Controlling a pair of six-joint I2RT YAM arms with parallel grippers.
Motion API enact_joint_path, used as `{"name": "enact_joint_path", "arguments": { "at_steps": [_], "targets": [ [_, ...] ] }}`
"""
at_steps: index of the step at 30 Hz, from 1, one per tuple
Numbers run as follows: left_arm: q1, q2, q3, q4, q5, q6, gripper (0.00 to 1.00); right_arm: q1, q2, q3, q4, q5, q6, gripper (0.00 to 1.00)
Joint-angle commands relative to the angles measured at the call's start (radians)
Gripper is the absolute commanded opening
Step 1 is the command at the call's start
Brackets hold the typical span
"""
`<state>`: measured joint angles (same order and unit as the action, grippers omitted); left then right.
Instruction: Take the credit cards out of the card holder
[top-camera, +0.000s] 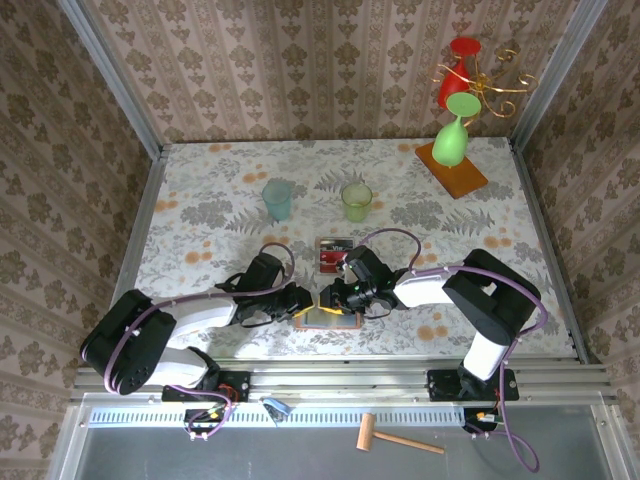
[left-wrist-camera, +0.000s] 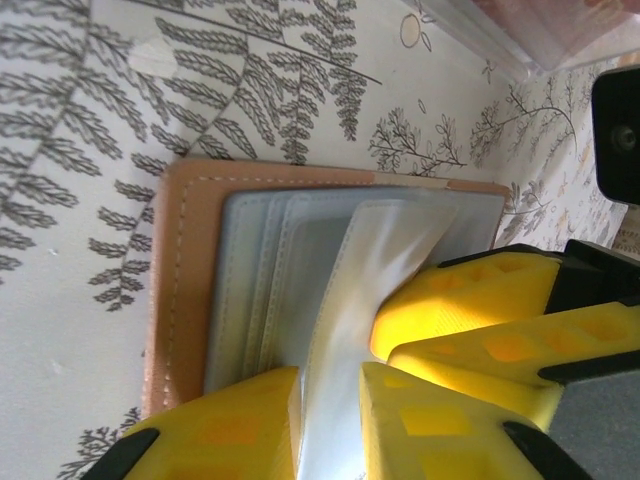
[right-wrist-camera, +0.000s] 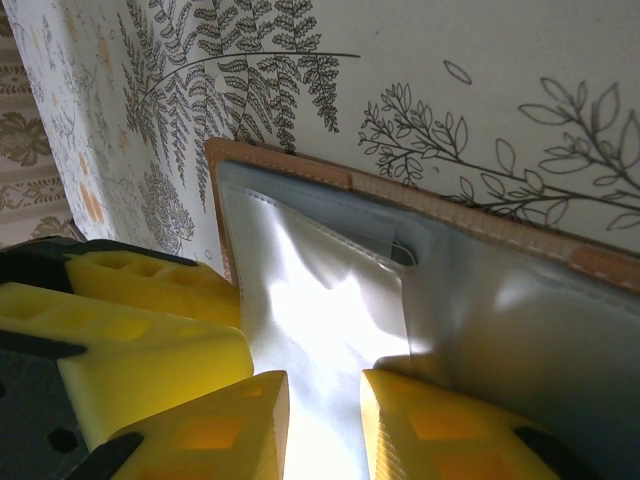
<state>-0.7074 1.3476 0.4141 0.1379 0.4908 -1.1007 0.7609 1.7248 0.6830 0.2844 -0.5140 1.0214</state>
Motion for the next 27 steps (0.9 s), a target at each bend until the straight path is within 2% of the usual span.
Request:
{"name": "enact_joint_path", "arguments": {
  "at_steps": [1,3,11,24,27],
  "targets": [
    [-0.005,0.008,-0.003,0.028,0.020,-0.014,0.20,-0.010,0.013,-0.014,-0.080,0.022,-0.010,0.27],
    [-0.006,0.008,-0.003,0.034,0.023,-0.016,0.18,-0.010,0.013,-0.012,-0.080,0.022,-0.009,0.27],
    [-0.005,0.006,0.001,0.040,0.026,-0.019,0.20,-0.012,-0.036,-0.004,-0.128,0.043,-0.020,0.30],
    [-0.010,-0.020,0.032,0.032,0.035,-0.019,0.25,-0.063,-0.250,0.008,-0.338,0.109,-0.092,0.31],
    [-0.012,-0.003,0.040,0.035,0.041,-0.018,0.25,-0.080,-0.272,-0.003,-0.341,0.096,-0.101,0.30]
  ]
}}
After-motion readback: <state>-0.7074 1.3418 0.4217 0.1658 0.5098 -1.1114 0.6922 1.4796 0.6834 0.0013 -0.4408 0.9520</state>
